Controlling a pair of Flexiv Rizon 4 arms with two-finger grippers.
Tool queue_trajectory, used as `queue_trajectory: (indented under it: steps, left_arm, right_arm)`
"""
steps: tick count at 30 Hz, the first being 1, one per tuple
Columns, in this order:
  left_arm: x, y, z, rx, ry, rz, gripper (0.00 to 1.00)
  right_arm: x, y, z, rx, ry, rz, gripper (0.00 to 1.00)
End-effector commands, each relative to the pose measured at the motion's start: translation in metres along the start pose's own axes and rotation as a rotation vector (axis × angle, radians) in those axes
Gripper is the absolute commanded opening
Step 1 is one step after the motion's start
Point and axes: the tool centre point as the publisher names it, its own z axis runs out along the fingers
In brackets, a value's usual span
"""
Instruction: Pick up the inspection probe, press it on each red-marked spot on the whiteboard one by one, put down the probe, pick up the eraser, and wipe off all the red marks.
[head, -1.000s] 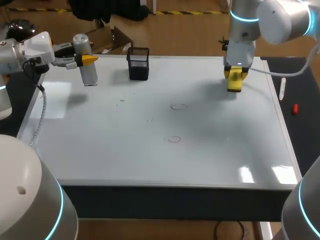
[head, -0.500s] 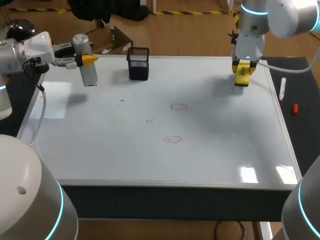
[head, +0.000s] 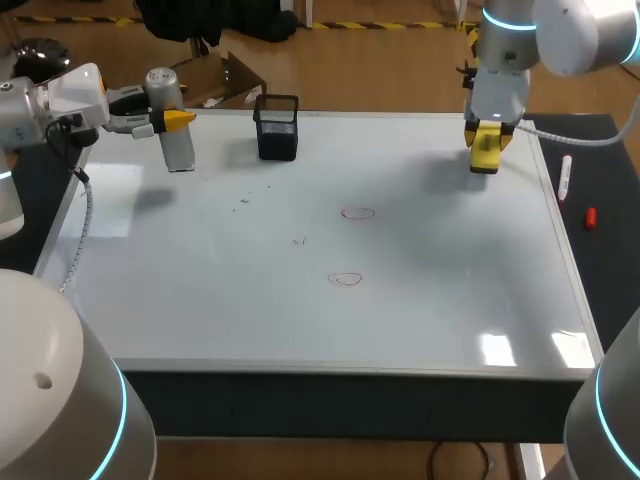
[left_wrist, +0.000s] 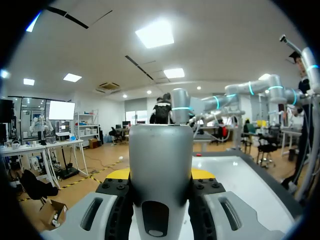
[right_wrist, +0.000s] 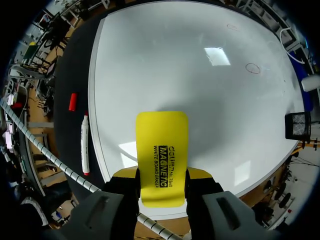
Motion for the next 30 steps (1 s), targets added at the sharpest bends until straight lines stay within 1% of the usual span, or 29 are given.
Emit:
queue_trajectory:
  steps: [1, 4, 6, 10, 13, 19, 23, 30]
  left_arm:
    - [0.000, -0.008, 0.001, 0.002, -0.006, 0.011, 0.00]
    - [0.003, -0.013, 0.010, -0.007, 0.014, 0.026, 0.00]
    - [0.010, -0.017, 0.020, -0.011, 0.041, 0.028, 0.00]
    - [0.031, -0.022, 0.047, -0.003, 0.100, 0.021, 0.00]
    - [0.050, -0.025, 0.068, 0.005, 0.151, 0.013, 0.00]
    - [0.080, -0.020, 0.110, 0.023, 0.232, -0.021, 0.00]
    - [0.095, -0.019, 0.131, 0.040, 0.278, -0.044, 0.00]
    - [0.121, -0.014, 0.167, 0.036, 0.354, -0.067, 0.00]
  right_arm:
    - [0.001, 0.000, -0.001, 0.002, 0.002, -0.002, 0.00]
    - [0.001, 0.000, -0.001, 0.002, 0.002, -0.002, 0.00]
    - [0.001, 0.000, -0.001, 0.002, 0.002, -0.002, 0.00]
    - [0.001, 0.000, -0.001, 0.002, 0.002, -0.002, 0.00]
    - [0.001, 0.000, -0.001, 0.002, 0.002, -0.002, 0.00]
    - [0.001, 0.000, -0.001, 0.002, 0.002, -0.002, 0.00]
    - [0.001, 0.000, -0.001, 0.002, 0.002, -0.002, 0.00]
    - [0.001, 0.000, -0.001, 0.002, 0.002, -0.002, 0.00]
